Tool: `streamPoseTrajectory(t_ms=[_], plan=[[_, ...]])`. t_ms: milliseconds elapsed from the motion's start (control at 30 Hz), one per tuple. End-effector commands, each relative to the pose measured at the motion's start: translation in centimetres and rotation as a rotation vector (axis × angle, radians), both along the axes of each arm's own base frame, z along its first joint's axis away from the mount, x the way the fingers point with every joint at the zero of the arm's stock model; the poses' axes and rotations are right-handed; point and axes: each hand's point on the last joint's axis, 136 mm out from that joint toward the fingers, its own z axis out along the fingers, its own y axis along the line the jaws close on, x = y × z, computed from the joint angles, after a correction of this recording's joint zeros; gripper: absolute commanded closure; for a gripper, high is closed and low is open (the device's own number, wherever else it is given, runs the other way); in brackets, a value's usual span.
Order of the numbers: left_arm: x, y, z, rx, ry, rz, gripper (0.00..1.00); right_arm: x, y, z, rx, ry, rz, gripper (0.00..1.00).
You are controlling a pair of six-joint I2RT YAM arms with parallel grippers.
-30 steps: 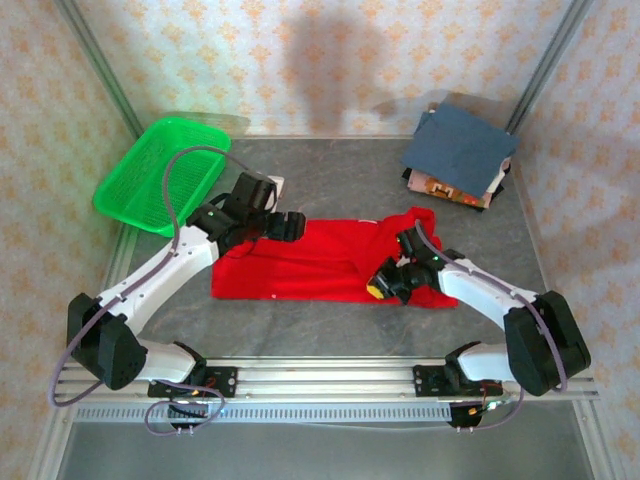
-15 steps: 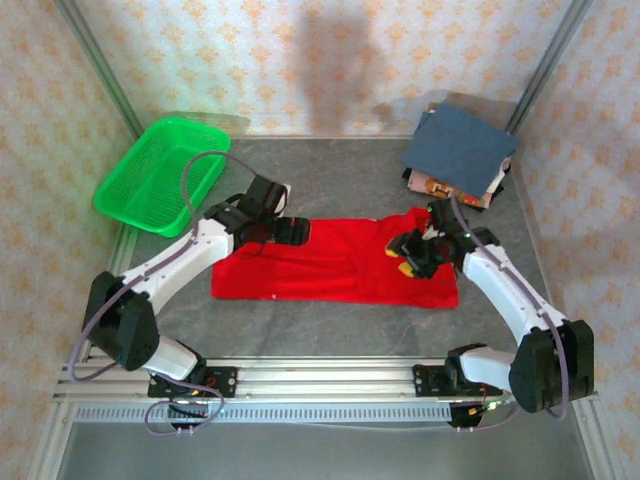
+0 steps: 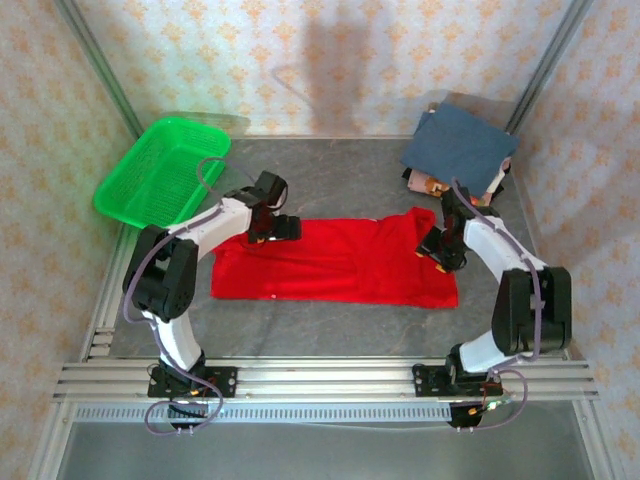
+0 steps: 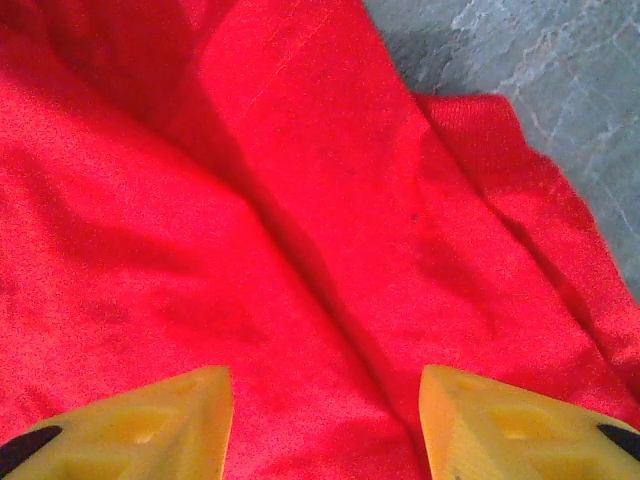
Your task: Fold and stack the t-shirts
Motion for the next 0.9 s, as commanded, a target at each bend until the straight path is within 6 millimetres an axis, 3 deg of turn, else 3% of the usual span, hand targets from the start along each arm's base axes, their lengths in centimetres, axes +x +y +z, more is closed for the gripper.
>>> streamPoseTrajectory(t_ms=[0,167,300,467,733,867], plan=[[0.6,1.2,-1.0,0.021,0.004,0.045,0.14,1.6,-1.3,-1.0,-0.072,-0.028,-0.022,0.48],[-0.5,4.2,-4.1,0.074,0.075,0.135,0.15,2.5,-1.3,-2.8,-0.068,-0.015,-0.083,0.48],[-2.6,6.6,-6.3,0.14,0.141,0.185,0.15,3.5,-1.3,-4.0,-0.085,0.0,-0.111,0.48],[-5.5,9.4,-7.7,0.199,0.215,0.263,0.16,5.9,0.1,-4.8,-0.122,0.025,-0.074,0.48],[-7.6,10.1,-7.4,0.211,0.278,0.346,0.16,12.9,4.1,-5.7,-0.119,-0.001,-0.028,0.48],[-8.1,10.4,-6.0,0.219,0.284,0.372,0.16,17.8,5.7,-5.5,-0.112,-0.043,-0.018,0.48]])
